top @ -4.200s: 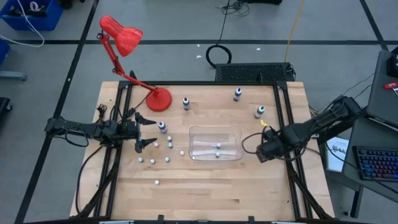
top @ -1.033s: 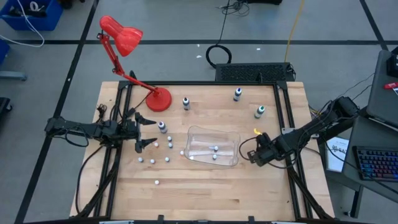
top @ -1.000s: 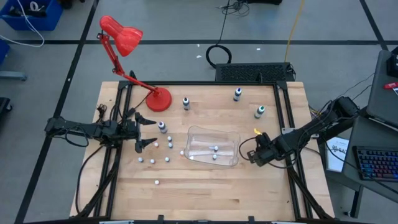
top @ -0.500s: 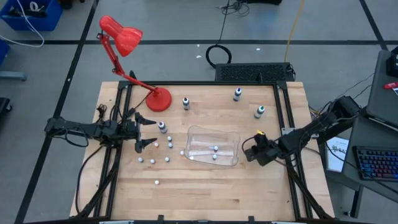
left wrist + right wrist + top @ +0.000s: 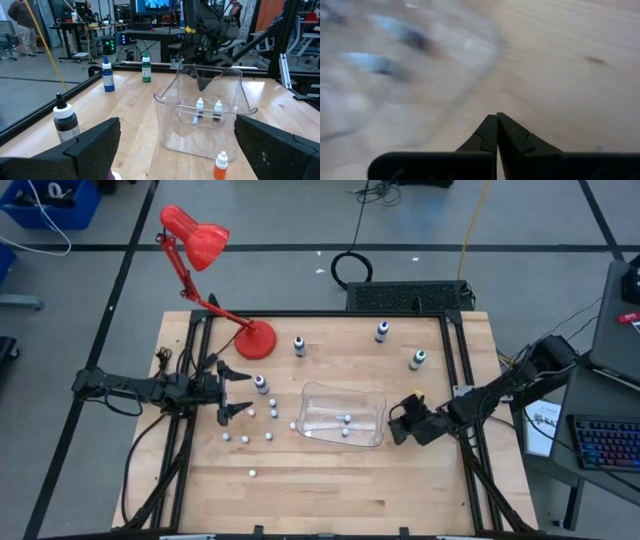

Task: Pick & Place food coloring
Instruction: Put the small orange food coloring bottle into the transparent bin

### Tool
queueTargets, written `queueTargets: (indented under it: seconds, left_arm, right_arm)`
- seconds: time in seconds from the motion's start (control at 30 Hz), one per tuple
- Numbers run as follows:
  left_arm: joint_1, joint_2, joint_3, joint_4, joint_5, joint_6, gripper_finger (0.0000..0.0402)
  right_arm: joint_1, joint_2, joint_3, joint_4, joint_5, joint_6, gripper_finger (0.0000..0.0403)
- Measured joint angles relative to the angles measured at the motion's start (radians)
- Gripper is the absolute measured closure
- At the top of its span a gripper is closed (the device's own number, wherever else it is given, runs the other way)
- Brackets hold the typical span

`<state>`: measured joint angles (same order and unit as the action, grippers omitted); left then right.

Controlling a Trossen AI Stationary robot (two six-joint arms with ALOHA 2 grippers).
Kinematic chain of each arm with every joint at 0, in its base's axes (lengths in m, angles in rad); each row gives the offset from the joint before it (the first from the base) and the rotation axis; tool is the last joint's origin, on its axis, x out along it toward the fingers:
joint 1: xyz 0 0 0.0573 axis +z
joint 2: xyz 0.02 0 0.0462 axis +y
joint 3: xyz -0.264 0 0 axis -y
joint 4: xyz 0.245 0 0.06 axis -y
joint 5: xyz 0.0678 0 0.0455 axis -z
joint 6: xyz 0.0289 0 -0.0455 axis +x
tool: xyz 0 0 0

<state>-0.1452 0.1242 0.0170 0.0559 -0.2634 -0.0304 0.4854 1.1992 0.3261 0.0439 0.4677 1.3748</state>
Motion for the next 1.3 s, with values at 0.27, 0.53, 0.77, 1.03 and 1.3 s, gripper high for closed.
queueTargets:
  seconds: [0.27,0.53,0.77,1.03,1.3]
  left_arm:
    - [0.0,0.0,0.0,0.0,0.0,0.0,0.0014]
    - [0.0,0.0,0.0,0.0,0.0,0.0,0.0014]
    - [0.0,0.0,0.0,0.0,0.0,0.0,0.0014]
    - [0.0,0.0,0.0,0.0,0.0,0.0,0.0014]
    - [0.0,0.0,0.0,0.0,0.0,0.0,0.0014]
  right_arm:
    - [0.0,0.0,0.001,0.098,0.033,-0.087,0.0403]
    - [0.048,-0.037,0.017,0.097,-0.016,-0.249,0.0403]
    - [0.073,-0.101,0.288,-0.393,-0.028,-0.402,0.0403]
    - [0.073,-0.021,0.664,-1.191,-0.274,-0.471,0.0403]
    - [0.013,-0.013,0.511,-1.208,-0.514,-0.526,0.037]
